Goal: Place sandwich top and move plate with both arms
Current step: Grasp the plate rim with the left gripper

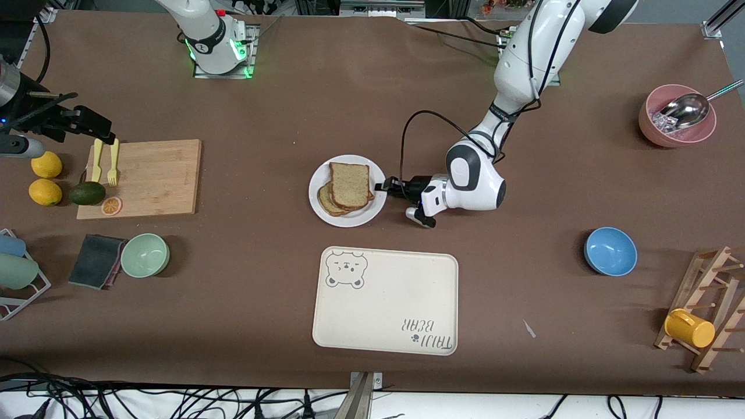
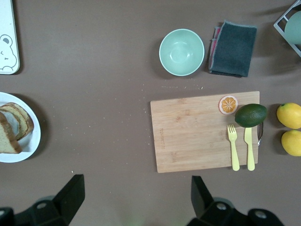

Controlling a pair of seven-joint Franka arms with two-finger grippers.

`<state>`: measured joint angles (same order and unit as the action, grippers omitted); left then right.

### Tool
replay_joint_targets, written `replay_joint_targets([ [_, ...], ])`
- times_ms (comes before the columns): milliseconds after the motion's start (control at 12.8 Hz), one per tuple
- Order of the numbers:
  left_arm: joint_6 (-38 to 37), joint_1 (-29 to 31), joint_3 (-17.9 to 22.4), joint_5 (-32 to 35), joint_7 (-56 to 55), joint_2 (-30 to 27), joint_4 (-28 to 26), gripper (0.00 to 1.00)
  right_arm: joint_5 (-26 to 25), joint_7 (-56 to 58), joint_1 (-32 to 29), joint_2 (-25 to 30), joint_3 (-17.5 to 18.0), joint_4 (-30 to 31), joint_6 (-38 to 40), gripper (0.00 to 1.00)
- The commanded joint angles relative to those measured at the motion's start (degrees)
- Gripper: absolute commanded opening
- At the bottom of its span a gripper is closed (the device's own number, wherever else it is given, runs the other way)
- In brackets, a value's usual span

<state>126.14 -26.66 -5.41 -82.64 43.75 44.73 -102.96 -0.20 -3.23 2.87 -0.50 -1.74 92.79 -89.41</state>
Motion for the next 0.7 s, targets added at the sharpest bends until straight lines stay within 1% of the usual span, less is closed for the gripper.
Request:
replay_joint_targets([
  [0, 0.5, -0.8, 0.5, -2.0, 2.0, -0.2, -0.2, 0.0, 0.1, 0.2, -0.3, -0.1, 0.6, -0.9, 0.4, 1.0],
  [235, -0.2, 0.8, 0.4, -2.4, 0.6, -0.8, 0.1, 0.0, 0.1, 0.2, -0.4, -0.2, 0.3, -0.9, 0.4, 1.0],
  [391, -3.4, 3.0, 0.4, -2.5, -2.9, -0.9, 0.6, 0.0, 0.1, 0.1, -0.3, -0.2, 0.3, -0.9, 0.5, 1.0],
  [548, -3.4, 3.8, 0.5, -2.6, -3.8, -2.3, 0.8, 0.0, 0.1, 0.1, -0.3, -0.2, 0.3, -0.9, 0.5, 1.0],
  [626, -3.5, 5.1, 0.5, -2.2, -4.7, -3.2, 1.5, 0.0, 0.1, 0.0, -0.3, -0.2, 0.4, -0.9, 0.5, 1.0],
])
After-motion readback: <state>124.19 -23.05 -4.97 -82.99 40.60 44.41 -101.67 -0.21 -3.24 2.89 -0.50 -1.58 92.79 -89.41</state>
